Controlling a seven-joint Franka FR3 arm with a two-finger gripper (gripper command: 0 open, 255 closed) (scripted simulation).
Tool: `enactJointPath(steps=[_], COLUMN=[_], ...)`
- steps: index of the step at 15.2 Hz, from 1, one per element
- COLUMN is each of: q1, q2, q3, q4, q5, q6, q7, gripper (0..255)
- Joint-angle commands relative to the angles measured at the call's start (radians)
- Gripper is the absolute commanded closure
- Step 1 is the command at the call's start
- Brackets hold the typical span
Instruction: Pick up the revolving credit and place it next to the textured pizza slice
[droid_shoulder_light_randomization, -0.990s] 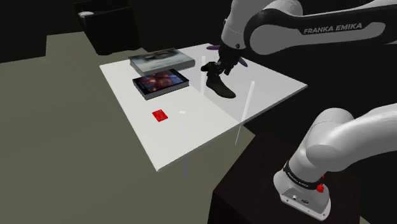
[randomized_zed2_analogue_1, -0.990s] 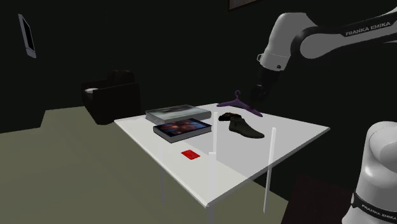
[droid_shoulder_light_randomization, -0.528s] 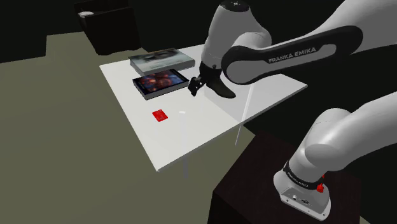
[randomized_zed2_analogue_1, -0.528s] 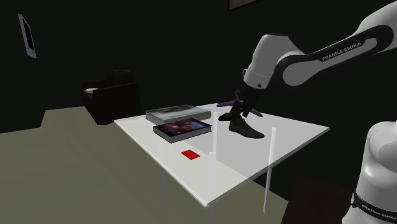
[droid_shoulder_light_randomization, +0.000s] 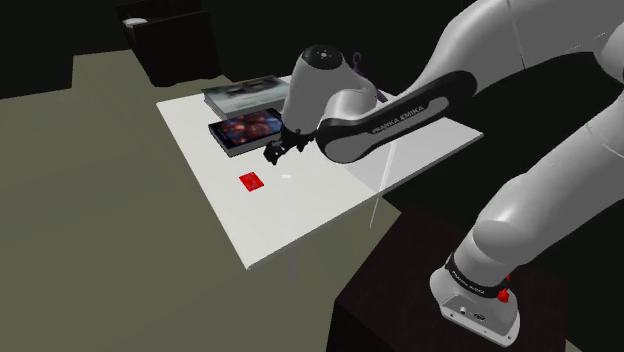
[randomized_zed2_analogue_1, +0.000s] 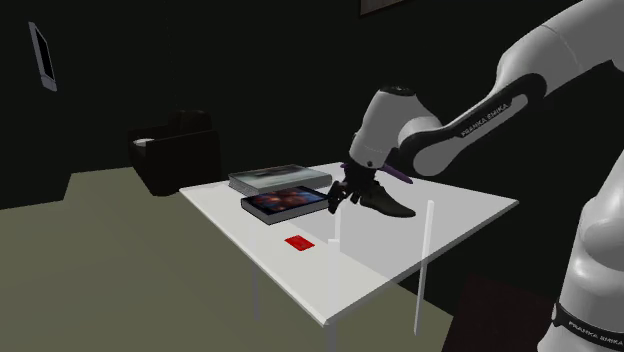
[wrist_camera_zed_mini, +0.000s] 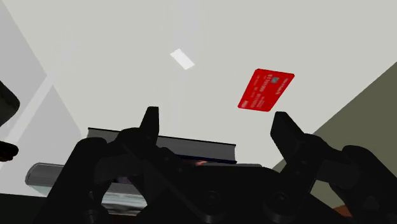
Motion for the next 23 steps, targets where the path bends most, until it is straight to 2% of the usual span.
enactJointPath(steps=[1,3,5,7,10,18,23], q1=[-0.044,-0.073,-0.077,-0.052,0.006,0.044,0.046], q2=[0.092,0.183,0.278,0.37,0.501,0.621,0.629], q3=[0.048,0.083,0.094,0.08,0.041,-0.011,-0.015], q4=[0.046,0.102,0.167,0.239,0.355,0.439,0.445], q5=[-0.11,-0.241,-0.382,-0.508,-0.655,-0.759,-0.765], q6=[0.045,0.066,0.07,0.062,0.043,0.057,0.059], q7=[0.113,0.238,0.367,0.481,0.614,0.682,0.685], gripper=[0,0,0,0,0,0,0])
